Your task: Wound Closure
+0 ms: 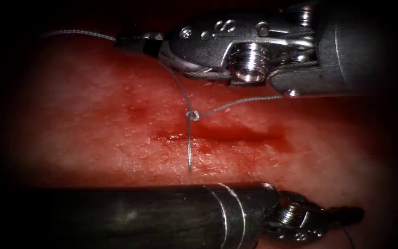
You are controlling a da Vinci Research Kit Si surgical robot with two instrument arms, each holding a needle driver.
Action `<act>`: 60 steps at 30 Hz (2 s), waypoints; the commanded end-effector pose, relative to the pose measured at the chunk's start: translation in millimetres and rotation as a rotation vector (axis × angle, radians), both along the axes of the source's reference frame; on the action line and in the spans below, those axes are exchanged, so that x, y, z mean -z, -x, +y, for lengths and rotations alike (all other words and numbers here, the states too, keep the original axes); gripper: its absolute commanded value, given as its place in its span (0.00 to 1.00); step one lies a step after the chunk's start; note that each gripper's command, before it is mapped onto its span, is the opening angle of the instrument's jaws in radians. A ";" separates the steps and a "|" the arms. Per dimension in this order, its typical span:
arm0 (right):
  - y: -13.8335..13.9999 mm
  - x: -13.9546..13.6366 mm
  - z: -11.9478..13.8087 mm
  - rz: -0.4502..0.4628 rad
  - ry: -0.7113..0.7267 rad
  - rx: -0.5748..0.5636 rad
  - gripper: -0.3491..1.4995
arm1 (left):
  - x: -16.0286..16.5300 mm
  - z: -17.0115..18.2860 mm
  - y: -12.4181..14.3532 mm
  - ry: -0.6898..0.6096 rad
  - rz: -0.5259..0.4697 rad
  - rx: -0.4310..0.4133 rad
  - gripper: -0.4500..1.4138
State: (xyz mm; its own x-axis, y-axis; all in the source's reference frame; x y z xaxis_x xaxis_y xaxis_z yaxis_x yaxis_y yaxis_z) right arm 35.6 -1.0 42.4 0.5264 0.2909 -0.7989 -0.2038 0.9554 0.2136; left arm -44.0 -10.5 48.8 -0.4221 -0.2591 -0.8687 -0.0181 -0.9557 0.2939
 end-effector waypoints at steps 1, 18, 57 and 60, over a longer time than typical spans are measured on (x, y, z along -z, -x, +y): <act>0.1 -0.7 0.5 0.001 0.003 -0.002 0.00 | -0.3 0.1 0.5 0.005 0.002 -0.002 0.00; 4.5 -1.2 1.8 0.110 -0.031 -0.044 0.79 | 0.0 -1.0 0.7 0.002 0.013 -0.018 0.00; 12.8 -8.3 1.3 0.030 -0.005 -0.108 0.00 | 9.9 -10.0 -9.1 -0.027 -0.006 0.064 0.86; 13.2 -9.3 0.9 0.029 0.007 -0.108 0.00 | 11.8 -10.5 -12.5 0.010 0.031 0.089 0.86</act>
